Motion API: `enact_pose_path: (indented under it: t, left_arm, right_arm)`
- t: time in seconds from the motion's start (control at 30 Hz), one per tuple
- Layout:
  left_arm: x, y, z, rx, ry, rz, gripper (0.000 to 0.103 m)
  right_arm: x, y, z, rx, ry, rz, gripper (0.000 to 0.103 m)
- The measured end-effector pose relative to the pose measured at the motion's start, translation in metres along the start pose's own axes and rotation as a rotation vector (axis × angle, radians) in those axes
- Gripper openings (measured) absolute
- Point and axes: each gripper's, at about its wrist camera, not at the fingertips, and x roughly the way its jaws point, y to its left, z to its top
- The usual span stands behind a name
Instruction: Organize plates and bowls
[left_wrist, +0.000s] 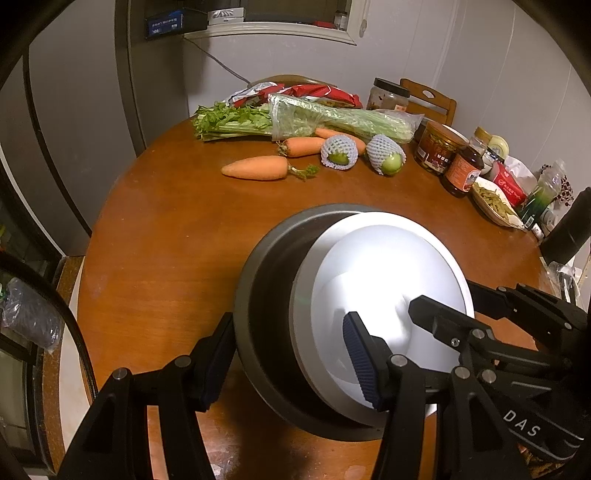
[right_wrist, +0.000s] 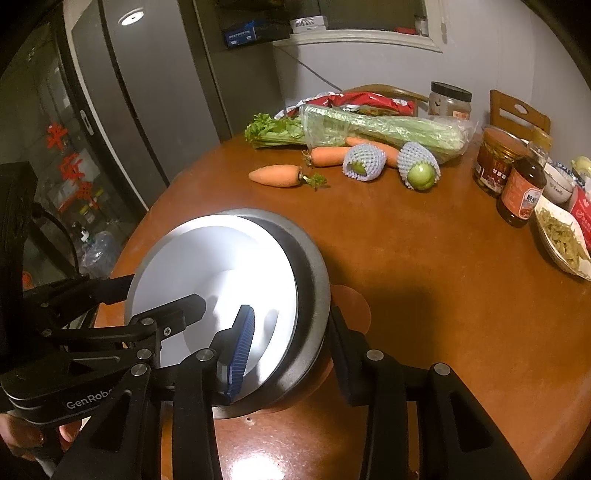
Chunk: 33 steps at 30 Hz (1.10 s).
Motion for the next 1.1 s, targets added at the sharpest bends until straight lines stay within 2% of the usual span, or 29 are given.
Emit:
enact_pose_path:
  t: [0.87,1.1]
  left_arm:
    - [-0.008,0.0,-0.001,-0.005,-0.02,0.006,0.059]
    - [-0.009,0.003,-0.001,-0.012,-0.023,0.008,0.06]
  right_arm:
    - [-0.004,0.0,-0.004,-0.011,-0.017,-0.03,0.049]
    - [-0.01,0.005,-0.003,-0.031,-0.047,-0.039,0.052]
